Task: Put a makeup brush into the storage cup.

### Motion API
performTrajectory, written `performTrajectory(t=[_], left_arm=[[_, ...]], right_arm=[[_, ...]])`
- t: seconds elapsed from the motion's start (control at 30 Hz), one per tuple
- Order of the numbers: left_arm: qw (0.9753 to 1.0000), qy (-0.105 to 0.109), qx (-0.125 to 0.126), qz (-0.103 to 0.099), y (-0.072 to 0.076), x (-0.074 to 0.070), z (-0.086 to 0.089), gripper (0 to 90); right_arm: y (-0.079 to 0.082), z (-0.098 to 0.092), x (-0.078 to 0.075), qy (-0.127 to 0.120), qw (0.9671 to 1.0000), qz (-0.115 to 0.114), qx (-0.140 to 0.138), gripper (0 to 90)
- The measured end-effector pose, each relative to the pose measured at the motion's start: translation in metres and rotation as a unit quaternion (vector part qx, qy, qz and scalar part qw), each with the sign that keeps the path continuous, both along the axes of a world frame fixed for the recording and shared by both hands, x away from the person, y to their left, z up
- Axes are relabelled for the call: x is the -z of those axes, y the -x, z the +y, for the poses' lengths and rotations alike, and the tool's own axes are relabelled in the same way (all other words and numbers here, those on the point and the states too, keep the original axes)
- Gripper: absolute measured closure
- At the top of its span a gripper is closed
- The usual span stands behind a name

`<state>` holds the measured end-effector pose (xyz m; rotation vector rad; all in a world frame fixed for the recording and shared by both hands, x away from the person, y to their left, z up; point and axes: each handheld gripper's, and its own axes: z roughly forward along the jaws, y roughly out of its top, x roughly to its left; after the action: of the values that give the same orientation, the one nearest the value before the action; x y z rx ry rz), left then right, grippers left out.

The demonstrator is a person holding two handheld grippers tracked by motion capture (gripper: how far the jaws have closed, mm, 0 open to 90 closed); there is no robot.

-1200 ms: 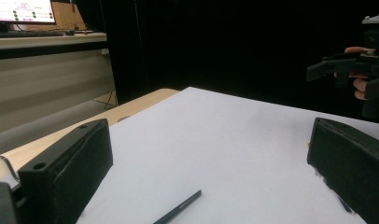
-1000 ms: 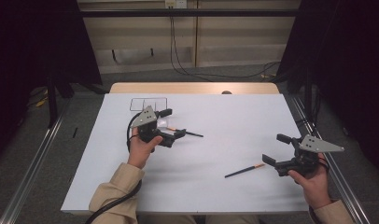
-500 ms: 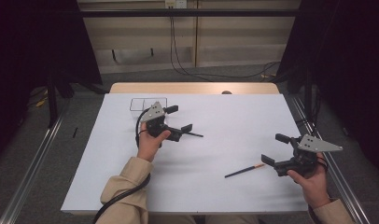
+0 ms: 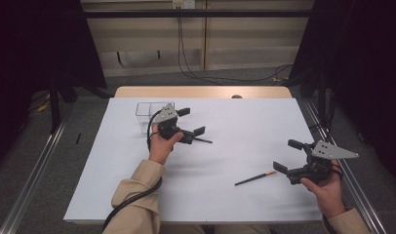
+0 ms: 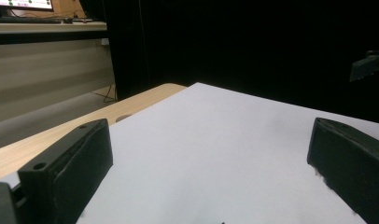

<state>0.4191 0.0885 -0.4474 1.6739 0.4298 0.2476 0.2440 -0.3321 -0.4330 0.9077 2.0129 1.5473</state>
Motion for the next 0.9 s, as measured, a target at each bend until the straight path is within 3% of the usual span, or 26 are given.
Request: performTrajectory(t=[0.2, 0.6, 0.8, 0.9], left_arm=[[0.9999, -0.013, -0.001, 0.006, -0.004, 0.001, -0.001, 0.0], [0.9967, -0.074, 0.013, 0.029, -0.011, -0.002, -0.004, 0.0], [0.9931, -0.108, 0.017, 0.041, -0.016, -0.005, -0.007, 0.0], [0.9887, -0.139, 0.021, 0.052, -0.019, -0.007, -0.01, 0.0]], right_arm=[[0.0, 0.0, 0.0, 0.0, 1.0, 0.001, -0.001, 0.0], [-0.001, 0.0, 0.0, 0.0, 1.0, 0.001, -0.004, 0.0], [0.0, 0.001, 0.0, 0.0, 1.0, 0.001, -0.005, 0.0], [0.0, 0.0, 0.0, 0.0, 1.0, 0.0, -0.005, 0.0]])
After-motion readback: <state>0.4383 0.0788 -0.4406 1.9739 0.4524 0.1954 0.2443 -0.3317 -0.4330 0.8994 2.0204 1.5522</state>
